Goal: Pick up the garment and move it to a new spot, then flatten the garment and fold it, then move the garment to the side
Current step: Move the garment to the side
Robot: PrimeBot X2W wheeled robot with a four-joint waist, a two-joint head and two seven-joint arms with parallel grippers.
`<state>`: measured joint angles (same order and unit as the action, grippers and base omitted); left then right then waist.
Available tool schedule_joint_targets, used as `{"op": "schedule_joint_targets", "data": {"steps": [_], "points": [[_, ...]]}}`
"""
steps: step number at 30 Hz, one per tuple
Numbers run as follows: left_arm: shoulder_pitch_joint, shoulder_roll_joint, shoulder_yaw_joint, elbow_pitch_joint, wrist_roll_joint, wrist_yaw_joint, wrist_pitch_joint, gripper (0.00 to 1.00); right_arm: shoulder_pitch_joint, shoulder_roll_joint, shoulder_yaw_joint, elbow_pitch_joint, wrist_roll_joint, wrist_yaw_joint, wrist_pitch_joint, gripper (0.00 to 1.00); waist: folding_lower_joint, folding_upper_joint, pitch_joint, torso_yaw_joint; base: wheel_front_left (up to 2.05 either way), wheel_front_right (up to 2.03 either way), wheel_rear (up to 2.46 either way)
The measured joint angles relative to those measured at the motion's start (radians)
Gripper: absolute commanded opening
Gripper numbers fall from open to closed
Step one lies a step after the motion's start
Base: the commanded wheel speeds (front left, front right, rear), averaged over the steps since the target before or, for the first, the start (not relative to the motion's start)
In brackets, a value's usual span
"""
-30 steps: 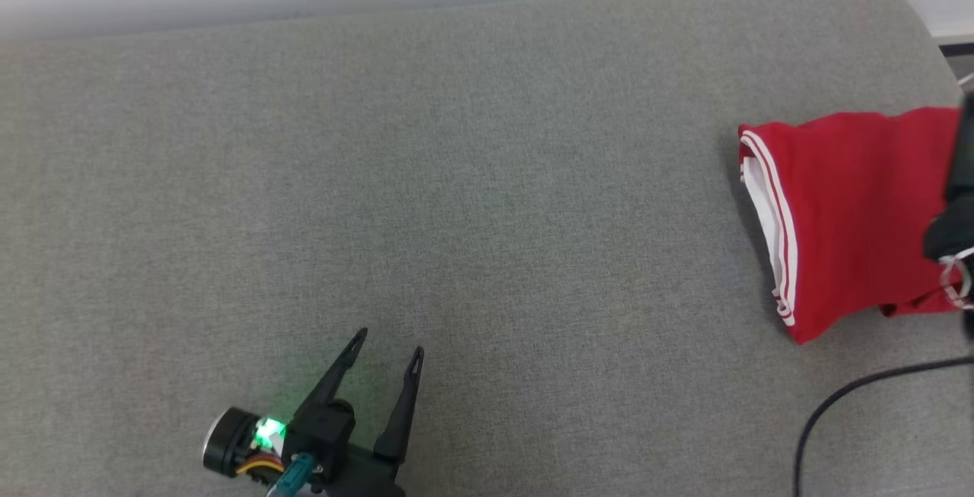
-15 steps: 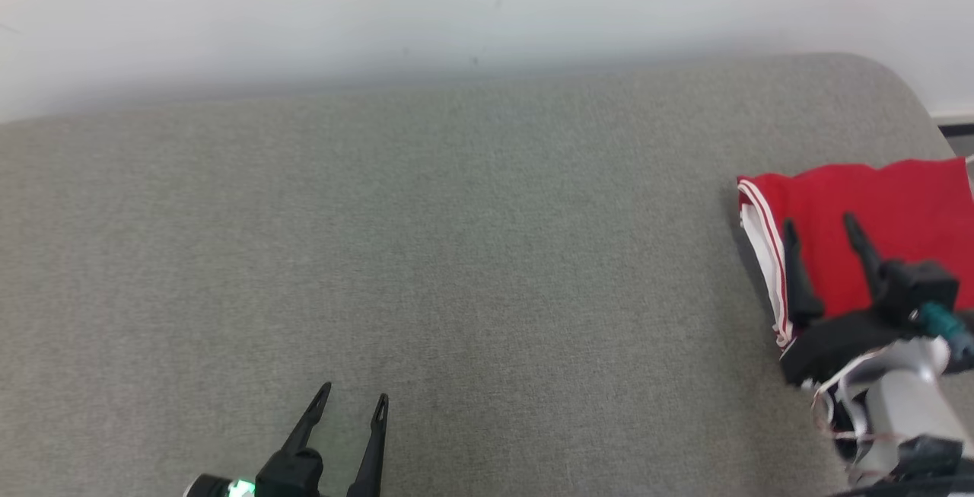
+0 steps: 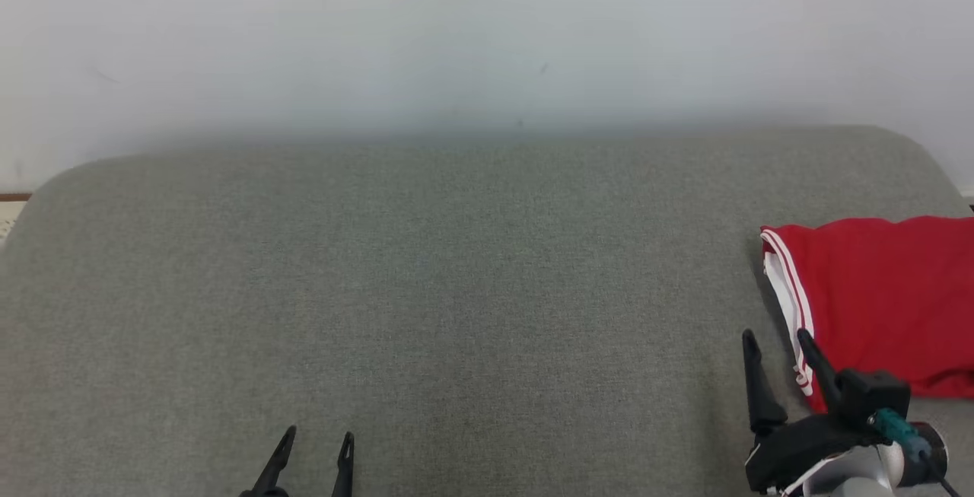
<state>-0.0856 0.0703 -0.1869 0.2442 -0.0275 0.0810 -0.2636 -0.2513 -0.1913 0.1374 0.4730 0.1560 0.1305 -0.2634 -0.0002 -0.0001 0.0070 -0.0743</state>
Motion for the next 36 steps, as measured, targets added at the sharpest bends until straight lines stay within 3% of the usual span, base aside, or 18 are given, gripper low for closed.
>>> {"op": "schedule_joint_targets", "data": {"steps": [36], "points": [[0.061, -0.015, 0.132, 0.008, -0.006, -0.001, 0.0, 1.0, 0.102, 0.049, 0.04, -0.006, -0.004, 0.0, 0.0, 1.0, 0.0002, 0.0001, -0.086, 0.014, 0.0, 0.0, 0.0]]}}
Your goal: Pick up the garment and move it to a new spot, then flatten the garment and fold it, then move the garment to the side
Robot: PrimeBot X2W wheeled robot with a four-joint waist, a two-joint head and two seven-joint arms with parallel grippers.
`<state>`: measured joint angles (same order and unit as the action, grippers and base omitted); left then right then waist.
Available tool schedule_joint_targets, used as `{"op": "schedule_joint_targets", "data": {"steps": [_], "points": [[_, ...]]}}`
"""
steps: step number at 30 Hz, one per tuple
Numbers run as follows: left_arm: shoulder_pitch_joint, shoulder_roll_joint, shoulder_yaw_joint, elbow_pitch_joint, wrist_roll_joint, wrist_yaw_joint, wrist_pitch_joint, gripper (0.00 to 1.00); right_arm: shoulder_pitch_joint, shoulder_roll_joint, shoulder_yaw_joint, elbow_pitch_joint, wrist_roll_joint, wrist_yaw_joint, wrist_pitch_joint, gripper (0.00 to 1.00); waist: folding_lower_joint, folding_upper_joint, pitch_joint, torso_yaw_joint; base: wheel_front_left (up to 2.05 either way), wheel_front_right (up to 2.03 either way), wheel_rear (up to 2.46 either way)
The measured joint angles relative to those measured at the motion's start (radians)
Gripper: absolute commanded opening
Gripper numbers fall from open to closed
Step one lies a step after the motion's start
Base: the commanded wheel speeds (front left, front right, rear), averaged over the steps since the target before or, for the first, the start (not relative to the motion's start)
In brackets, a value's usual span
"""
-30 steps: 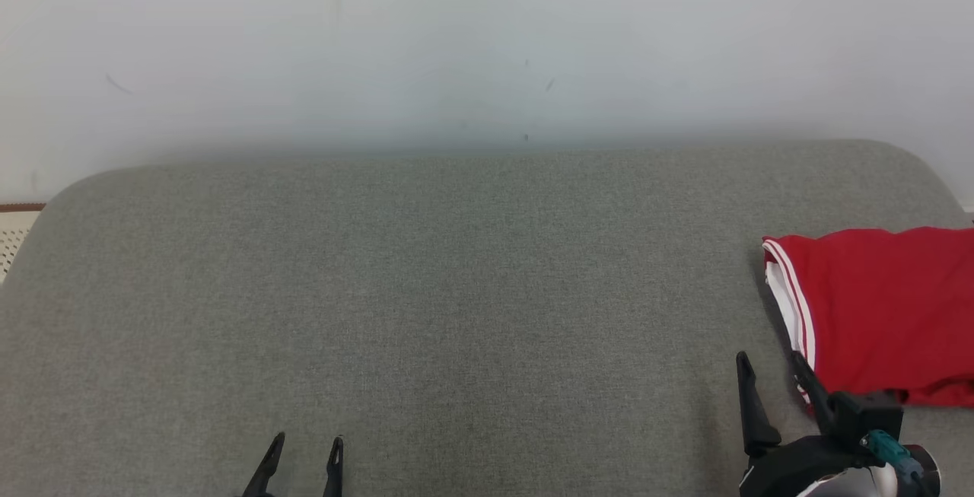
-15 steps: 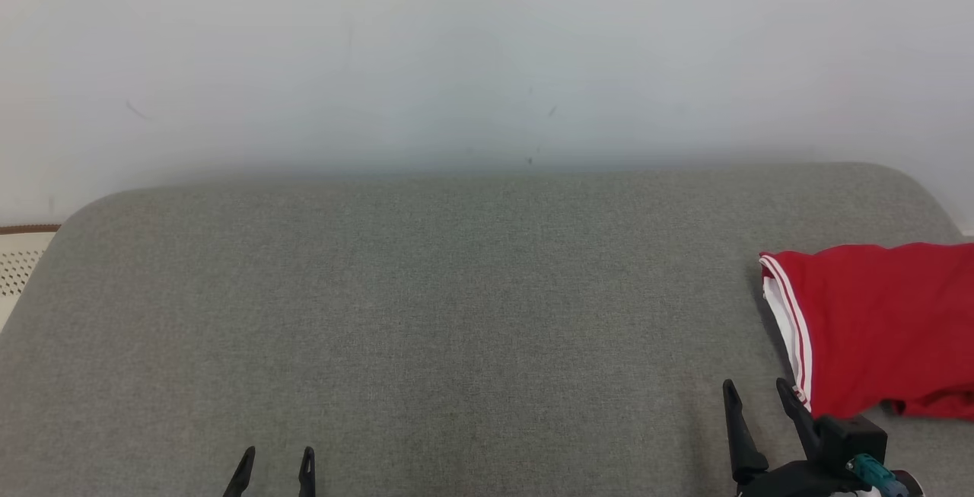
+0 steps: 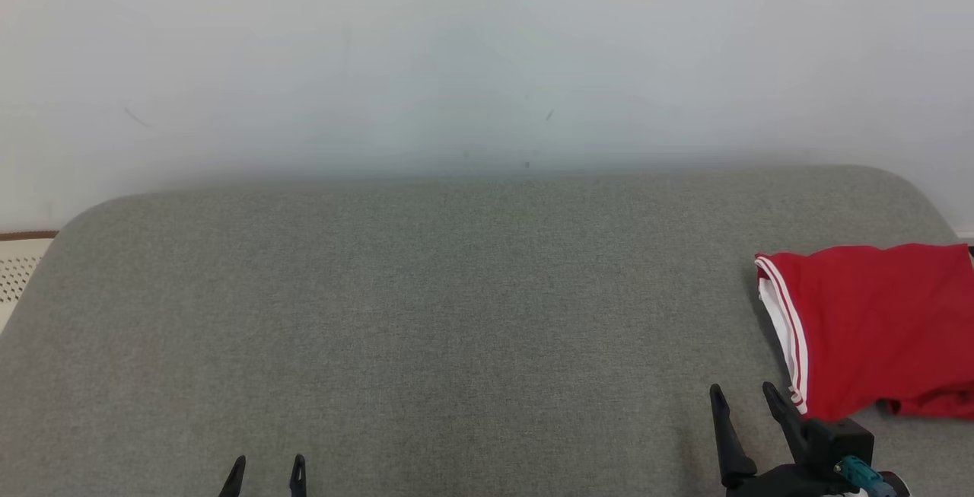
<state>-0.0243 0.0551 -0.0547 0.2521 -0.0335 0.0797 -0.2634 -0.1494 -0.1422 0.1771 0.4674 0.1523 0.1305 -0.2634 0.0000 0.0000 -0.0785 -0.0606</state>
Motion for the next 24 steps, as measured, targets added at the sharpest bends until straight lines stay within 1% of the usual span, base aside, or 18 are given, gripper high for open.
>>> {"op": "schedule_joint_targets", "data": {"steps": [16, 24], "points": [[0.0, -0.003, 0.015, -0.002, 0.0, -0.007, 0.0, 1.0, 0.001, 0.0, 0.016, 0.009, 0.006, 0.0, 0.0, 1.0, 0.0001, 0.0, 0.006, -0.004, 0.0, 0.0, 0.0], [0.0, -0.003, 0.016, -0.003, 0.0, -0.008, 0.0, 1.0, 0.001, 0.003, 0.008, 0.007, 0.013, 0.0, 0.0, 1.0, 0.0001, 0.0, 0.007, -0.004, 0.0, 0.0, 0.0]]}}
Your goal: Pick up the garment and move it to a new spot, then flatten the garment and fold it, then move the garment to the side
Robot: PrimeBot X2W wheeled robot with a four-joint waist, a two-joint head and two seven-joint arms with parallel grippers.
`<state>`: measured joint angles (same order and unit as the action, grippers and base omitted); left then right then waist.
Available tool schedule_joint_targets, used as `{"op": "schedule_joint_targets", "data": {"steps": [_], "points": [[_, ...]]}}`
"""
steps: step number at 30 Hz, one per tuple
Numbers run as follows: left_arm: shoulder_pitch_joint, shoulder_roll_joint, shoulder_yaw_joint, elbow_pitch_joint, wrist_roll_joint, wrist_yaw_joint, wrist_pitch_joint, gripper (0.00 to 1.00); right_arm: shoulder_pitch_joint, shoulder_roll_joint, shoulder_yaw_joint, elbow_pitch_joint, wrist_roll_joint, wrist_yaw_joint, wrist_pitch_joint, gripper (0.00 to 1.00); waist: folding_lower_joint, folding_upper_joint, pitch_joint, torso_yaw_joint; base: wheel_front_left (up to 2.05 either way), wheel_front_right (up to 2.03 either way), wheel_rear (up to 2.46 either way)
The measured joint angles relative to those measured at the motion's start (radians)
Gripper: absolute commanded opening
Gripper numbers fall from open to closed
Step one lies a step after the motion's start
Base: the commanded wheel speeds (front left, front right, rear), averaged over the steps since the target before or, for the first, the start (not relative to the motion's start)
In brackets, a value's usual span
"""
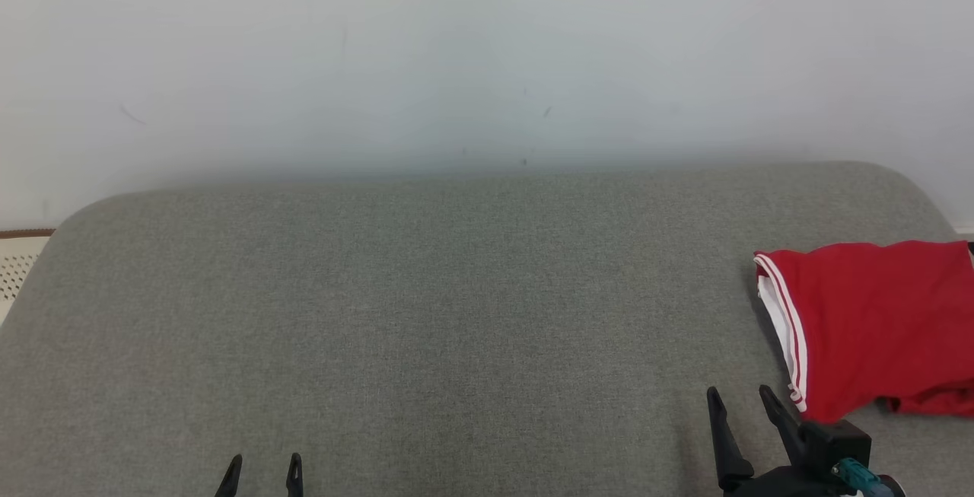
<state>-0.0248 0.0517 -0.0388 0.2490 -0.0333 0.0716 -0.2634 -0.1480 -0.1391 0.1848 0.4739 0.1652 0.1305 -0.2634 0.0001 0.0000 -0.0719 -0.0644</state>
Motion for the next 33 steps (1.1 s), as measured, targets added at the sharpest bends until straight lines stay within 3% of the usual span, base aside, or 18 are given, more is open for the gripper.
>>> {"op": "schedule_joint_targets", "data": {"steps": [33], "points": [[-0.001, -0.001, -0.012, 0.002, 0.0, 0.001, 0.0, 1.0, 0.011, 0.003, -0.006, -0.008, -0.068, 0.0, 0.0, 1.0, -0.0001, 0.0, 0.008, -0.001, 0.0, 0.0, 0.0]]}}
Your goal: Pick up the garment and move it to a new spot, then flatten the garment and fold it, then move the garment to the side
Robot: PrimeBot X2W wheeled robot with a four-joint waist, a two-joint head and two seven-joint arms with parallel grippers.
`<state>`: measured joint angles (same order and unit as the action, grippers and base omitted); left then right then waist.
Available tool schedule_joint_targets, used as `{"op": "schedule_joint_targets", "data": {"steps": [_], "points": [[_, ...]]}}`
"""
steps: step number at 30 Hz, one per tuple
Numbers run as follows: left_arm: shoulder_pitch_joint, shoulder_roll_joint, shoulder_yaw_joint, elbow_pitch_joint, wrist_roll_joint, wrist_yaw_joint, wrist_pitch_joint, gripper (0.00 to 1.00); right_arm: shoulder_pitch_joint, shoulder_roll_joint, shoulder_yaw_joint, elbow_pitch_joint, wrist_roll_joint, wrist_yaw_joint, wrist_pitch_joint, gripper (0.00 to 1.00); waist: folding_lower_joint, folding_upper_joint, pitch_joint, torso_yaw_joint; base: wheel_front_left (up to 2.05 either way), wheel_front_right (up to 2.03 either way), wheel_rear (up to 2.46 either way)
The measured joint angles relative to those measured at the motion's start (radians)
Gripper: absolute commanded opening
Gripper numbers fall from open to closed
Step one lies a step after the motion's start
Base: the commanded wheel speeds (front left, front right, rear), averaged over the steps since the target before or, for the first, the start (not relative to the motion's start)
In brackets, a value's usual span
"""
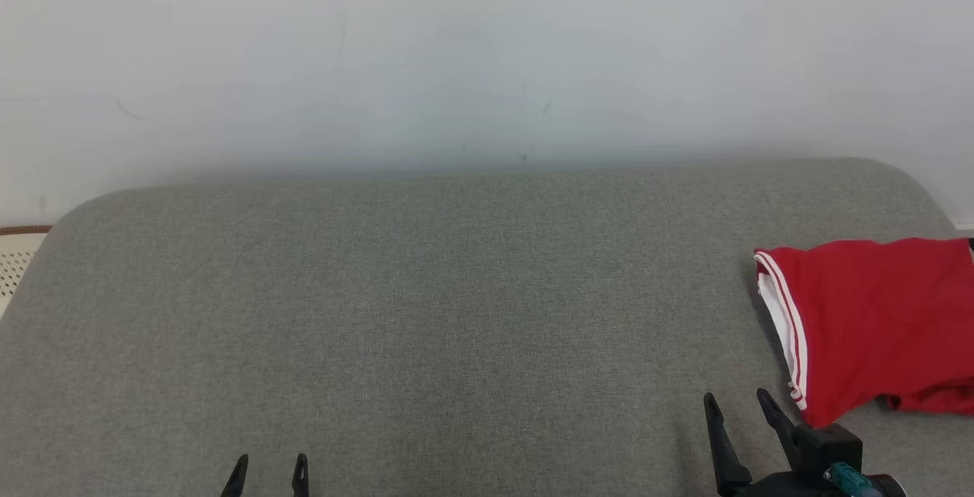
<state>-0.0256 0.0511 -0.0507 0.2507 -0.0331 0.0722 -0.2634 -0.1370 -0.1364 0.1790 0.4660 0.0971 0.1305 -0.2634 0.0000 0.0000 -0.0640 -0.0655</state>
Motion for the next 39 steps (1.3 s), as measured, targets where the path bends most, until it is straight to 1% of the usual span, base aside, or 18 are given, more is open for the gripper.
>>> {"op": "schedule_joint_targets", "data": {"steps": [4, 8, 21, 22, 23, 26, 33, 39], "points": [[0.0, 0.0, -0.004, 0.0, 0.0, 0.001, 0.0, 1.0, 0.0, -0.003, 0.004, 0.001, 0.001, 0.0, 0.0, 1.0, 0.0, 0.0, -0.002, 0.0, 0.0, 0.0, 0.0], [0.0, 0.0, -0.005, 0.002, -0.001, 0.002, 0.0, 1.0, 0.0, 0.002, -0.024, -0.001, 0.015, 0.0, 0.0, 1.0, 0.0, 0.0, -0.003, 0.0, 0.0, 0.0, 0.0], [0.0, 0.0, -0.007, 0.004, -0.002, 0.008, 0.0, 1.0, 0.0, 0.003, -0.018, -0.005, 0.008, 0.0, 0.0, 1.0, 0.0, 0.0, -0.002, 0.006, 0.0, 0.0, 0.0], [-0.005, 0.001, -0.021, 0.011, -0.003, -0.002, 0.0, 1.0, 0.004, 0.003, -0.036, -0.008, 0.006, 0.001, 0.0, 1.0, 0.0, 0.0, -0.002, 0.006, 0.0, 0.0, 0.0], [-0.004, -0.002, -0.006, 0.007, -0.012, 0.004, 0.0, 1.0, -0.001, 0.001, -0.016, -0.006, -0.002, -0.002, 0.0, 1.0, 0.0, 0.0, -0.002, 0.005, 0.0, 0.0, 0.0], [-0.008, 0.0, -0.006, 0.004, -0.018, 0.009, 0.0, 1.0, -0.013, 0.002, -0.013, -0.005, -0.001, 0.0, 0.0, 1.0, 0.0, 0.0, -0.002, -0.01, 0.0, 0.0, 0.0], [-0.015, -0.001, -0.007, 0.004, -0.018, 0.009, 0.0, 1.0, -0.016, -0.006, -0.001, -0.007, -0.011, 0.0, 0.0, 1.0, 0.0, 0.0, 0.004, -0.081, 0.0, 0.0, 0.0], [-0.015, -0.001, -0.008, 0.006, -0.019, 0.01, 0.0, 1.0, -0.015, -0.009, 0.014, -0.022, -0.005, 0.0, 0.0, 1.0, 0.0001, 0.0, 0.008, -0.095, 0.0, 0.0, 0.0]]}}
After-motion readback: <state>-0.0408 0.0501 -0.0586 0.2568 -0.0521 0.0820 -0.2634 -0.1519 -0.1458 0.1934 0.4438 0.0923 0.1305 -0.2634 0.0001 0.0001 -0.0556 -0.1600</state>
